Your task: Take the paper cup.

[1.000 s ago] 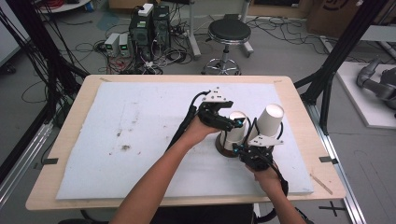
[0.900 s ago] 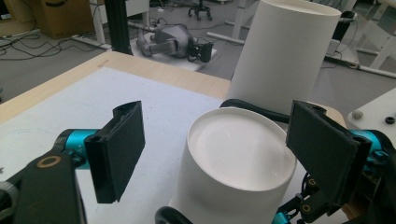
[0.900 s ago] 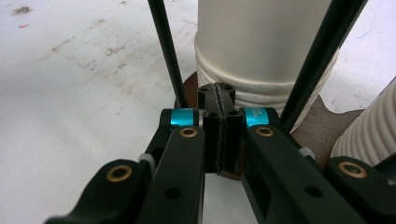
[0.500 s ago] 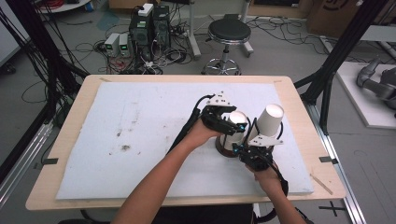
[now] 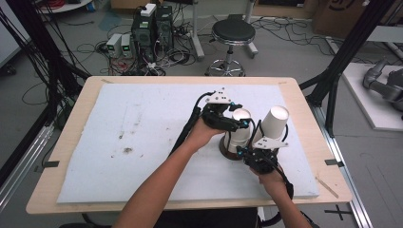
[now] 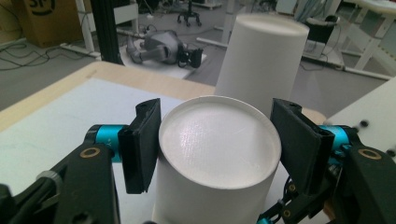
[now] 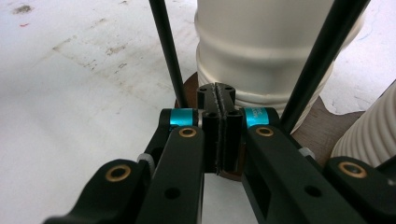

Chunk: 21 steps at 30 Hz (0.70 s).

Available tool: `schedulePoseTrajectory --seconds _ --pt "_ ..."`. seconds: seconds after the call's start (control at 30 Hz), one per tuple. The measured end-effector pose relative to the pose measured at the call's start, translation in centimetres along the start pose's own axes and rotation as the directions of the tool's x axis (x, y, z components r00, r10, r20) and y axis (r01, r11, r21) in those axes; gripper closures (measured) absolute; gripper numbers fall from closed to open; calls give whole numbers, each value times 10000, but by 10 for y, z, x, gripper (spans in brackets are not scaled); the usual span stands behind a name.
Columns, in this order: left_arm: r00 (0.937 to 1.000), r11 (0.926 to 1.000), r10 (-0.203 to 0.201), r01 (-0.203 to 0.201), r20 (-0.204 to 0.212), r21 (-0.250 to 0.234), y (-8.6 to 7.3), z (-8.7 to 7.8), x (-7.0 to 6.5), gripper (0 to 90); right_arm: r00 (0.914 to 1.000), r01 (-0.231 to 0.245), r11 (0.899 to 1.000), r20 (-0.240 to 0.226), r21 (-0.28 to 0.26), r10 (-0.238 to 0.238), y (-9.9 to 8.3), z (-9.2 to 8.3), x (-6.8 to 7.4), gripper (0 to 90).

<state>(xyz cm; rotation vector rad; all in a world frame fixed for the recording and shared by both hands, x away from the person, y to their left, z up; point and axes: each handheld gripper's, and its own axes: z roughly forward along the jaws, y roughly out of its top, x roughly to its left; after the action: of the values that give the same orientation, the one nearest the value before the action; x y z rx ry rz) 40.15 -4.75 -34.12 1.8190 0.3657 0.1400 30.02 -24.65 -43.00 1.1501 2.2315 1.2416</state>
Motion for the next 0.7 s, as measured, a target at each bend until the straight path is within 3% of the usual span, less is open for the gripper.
schedulePoseTrajectory --seconds 0.17,0.57,0.7 --pt "9997 9980 -248 247 -7 -586 21 -13 -2 358 10000 16 10000 -7 0 -16 0 0 0 897" --pt "9998 9908 -193 177 -111 -1343 48 -33 -10 359 9999 130 9999 -82 -35 -131 0 -1 1 890" --pt "9992 9878 -265 217 -294 -1542 57 -47 -12 359 9981 416 9986 -450 -320 -430 0 -7 6 807"
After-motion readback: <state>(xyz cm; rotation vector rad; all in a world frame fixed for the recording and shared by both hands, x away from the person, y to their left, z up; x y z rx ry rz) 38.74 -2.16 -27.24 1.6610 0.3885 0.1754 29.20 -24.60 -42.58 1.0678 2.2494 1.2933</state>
